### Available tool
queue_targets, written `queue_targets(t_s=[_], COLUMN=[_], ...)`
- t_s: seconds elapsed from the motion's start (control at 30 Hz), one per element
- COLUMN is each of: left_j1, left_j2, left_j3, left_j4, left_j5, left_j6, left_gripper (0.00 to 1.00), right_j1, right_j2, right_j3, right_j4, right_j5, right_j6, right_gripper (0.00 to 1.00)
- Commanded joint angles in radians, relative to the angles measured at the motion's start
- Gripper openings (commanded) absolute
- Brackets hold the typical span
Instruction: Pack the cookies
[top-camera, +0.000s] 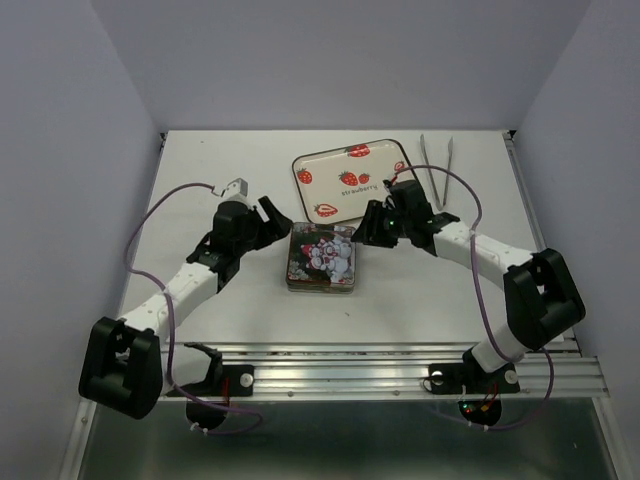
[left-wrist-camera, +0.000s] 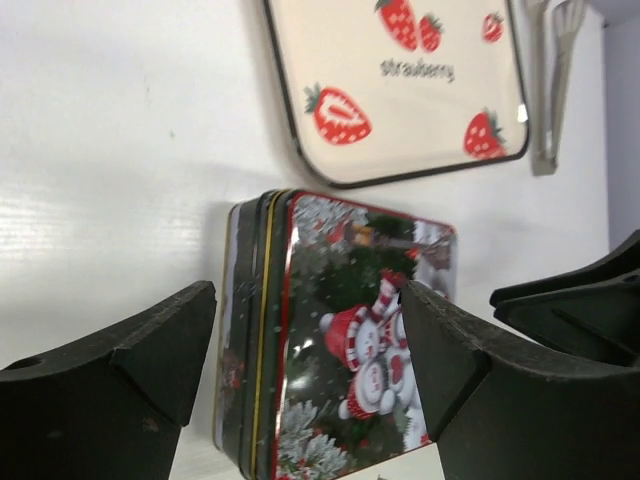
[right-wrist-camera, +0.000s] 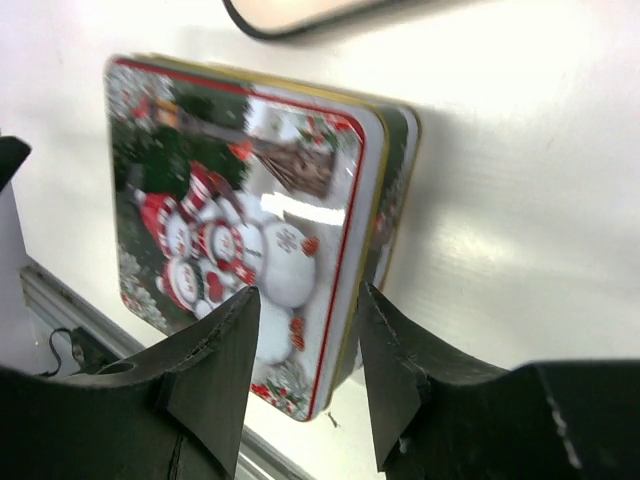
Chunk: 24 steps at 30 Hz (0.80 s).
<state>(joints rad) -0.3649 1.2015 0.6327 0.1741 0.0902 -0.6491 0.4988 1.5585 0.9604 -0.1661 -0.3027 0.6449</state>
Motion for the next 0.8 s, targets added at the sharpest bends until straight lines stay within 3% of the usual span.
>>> queue_targets(t_s=[0.0,0.07,0.1,0.17,0.2,0.3,0.53,0.77], left_j1=[-0.017,-0.057,-0.071,-0.112,-0.121,-0.124,-0.126,-0.126], left_j2=[-0.069,-0.057,-0.046,-0.002,0.03,0.073,0.203,0.274], left_j3=[0.071,0.09,0.097,0.113,0.114,0.09,-0.011,-0.018], left_j4=[-0.007,-0.004,-0.001,0.007,0.01,0.042,0.062,0.05], left_j5=[-0.047,-0.046,-0.044,-0.044,-0.046,-0.029,-0.038,-0.044], left_j6=[0.037,0.046,0.051,0.066,0.063,0.036,-0.027,-0.046], left_gripper=[0.85,0.77,0.67,0.57,0.46,0.35,0.27,0.2], right_j1=[0.006,0.018,0.029,0.038,0.038,0.047,0.057,0.066], right_j2=[-0.04,-0.022,0.004,0.037,0.075,0.155,0.307,0.312], right_j3=[0.103,0.141,0.179,0.215,0.239,0.248,0.219,0.221], right_j4=[-0.009,-0.009,-0.009,-0.006,-0.003,0.013,0.013,0.013], right_j5=[0.089,0.096,0.096,0.096,0.096,0.056,0.043,0.022], right_j6=[-0.085,-0.105,-0.119,-0.132,-0.131,-0.116,-0.082,-0.094], right_gripper=[0.47,0.41,0.37,0.32,0.29,0.26,0.21,0.21])
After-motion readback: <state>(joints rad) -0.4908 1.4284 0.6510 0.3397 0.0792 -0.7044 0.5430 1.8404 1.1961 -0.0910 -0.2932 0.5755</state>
